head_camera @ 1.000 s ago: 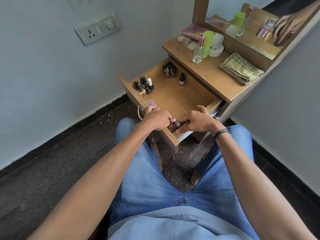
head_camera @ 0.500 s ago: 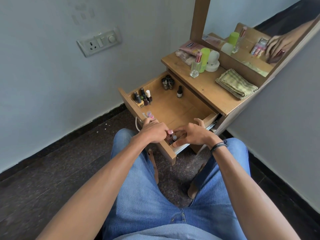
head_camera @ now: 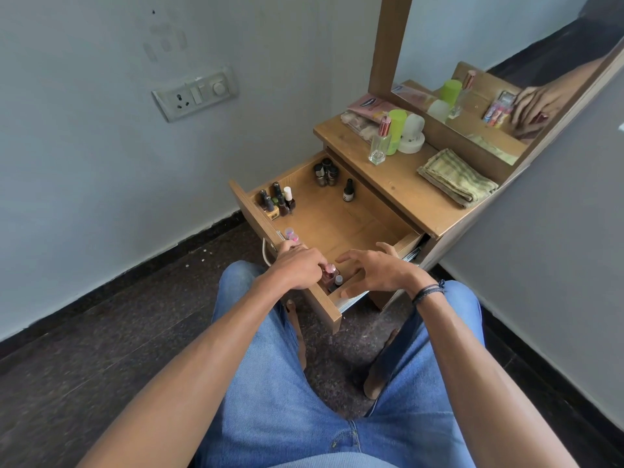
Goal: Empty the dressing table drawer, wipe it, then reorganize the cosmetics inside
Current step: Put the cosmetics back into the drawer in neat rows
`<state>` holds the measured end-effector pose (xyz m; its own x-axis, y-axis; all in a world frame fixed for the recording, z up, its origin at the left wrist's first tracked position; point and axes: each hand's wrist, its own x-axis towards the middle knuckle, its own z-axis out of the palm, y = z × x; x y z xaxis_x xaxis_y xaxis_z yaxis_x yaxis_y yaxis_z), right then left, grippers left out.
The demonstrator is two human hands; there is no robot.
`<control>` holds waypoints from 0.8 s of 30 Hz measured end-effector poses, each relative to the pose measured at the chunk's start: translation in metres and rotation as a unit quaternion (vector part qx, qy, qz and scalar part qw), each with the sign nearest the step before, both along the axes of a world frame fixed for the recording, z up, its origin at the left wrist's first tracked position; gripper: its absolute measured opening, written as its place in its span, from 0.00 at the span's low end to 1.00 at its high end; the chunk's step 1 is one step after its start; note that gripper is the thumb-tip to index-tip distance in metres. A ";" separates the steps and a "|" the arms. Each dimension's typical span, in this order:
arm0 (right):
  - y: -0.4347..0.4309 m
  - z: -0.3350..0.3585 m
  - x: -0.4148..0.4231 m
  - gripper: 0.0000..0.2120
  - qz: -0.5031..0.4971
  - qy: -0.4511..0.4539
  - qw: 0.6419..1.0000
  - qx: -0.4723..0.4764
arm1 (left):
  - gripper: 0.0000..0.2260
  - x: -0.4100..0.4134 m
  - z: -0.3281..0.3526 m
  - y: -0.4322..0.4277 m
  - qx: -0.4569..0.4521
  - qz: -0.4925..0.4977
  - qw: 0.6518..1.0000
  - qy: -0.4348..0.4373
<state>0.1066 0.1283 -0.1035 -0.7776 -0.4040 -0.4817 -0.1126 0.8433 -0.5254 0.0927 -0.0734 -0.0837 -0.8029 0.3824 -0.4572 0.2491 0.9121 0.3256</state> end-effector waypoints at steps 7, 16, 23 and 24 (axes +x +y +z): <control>0.021 0.049 -0.028 0.17 -0.126 0.063 0.988 -0.063 | 0.14 -0.004 -0.007 0.000 0.090 0.077 0.991 0.057; 0.035 0.071 -0.111 0.16 -0.464 0.266 0.837 -0.118 | 0.12 0.004 -0.011 0.017 0.201 0.181 0.951 0.152; 0.022 0.063 -0.131 0.25 -0.466 0.310 0.828 -0.035 | 0.12 0.010 -0.018 0.021 0.165 0.169 0.940 0.247; 0.021 0.063 -0.132 0.25 -0.466 0.313 0.827 -0.029 | 0.12 0.010 -0.018 0.020 0.169 0.170 0.938 0.251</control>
<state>-0.0258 0.1490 -0.0410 -0.8545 0.5022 0.1330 0.3055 0.6928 -0.6533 0.1026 -0.0533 -0.1020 -0.9865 0.1194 0.1125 0.1612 0.8321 0.5306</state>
